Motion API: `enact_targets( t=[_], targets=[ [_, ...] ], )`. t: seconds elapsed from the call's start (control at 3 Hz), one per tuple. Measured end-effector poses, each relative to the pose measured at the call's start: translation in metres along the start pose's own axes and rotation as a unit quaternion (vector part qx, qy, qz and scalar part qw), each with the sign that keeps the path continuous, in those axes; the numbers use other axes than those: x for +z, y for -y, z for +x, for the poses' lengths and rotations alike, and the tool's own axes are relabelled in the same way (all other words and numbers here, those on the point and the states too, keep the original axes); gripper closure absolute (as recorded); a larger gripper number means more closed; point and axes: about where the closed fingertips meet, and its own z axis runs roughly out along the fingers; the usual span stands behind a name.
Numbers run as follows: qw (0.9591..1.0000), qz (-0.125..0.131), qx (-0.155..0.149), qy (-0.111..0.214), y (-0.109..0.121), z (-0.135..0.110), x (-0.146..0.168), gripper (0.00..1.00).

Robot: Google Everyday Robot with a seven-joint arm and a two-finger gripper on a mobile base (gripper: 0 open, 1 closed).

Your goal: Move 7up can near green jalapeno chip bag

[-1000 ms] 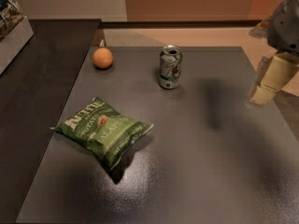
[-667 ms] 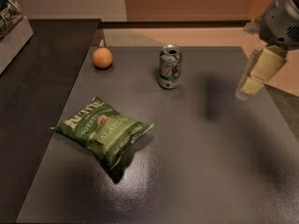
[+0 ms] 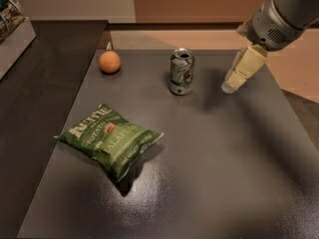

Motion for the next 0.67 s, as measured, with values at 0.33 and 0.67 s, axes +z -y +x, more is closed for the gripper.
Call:
enact_targets(
  t=[0.33,0.67],
  targets=[
    [0.999,-0.011,0.001,0.044,0.004,-0.023,0.032,0.0],
    [0.9965,-0.022,0.001,0.081,0.007,-0.043,0.06,0.0]
  ],
)
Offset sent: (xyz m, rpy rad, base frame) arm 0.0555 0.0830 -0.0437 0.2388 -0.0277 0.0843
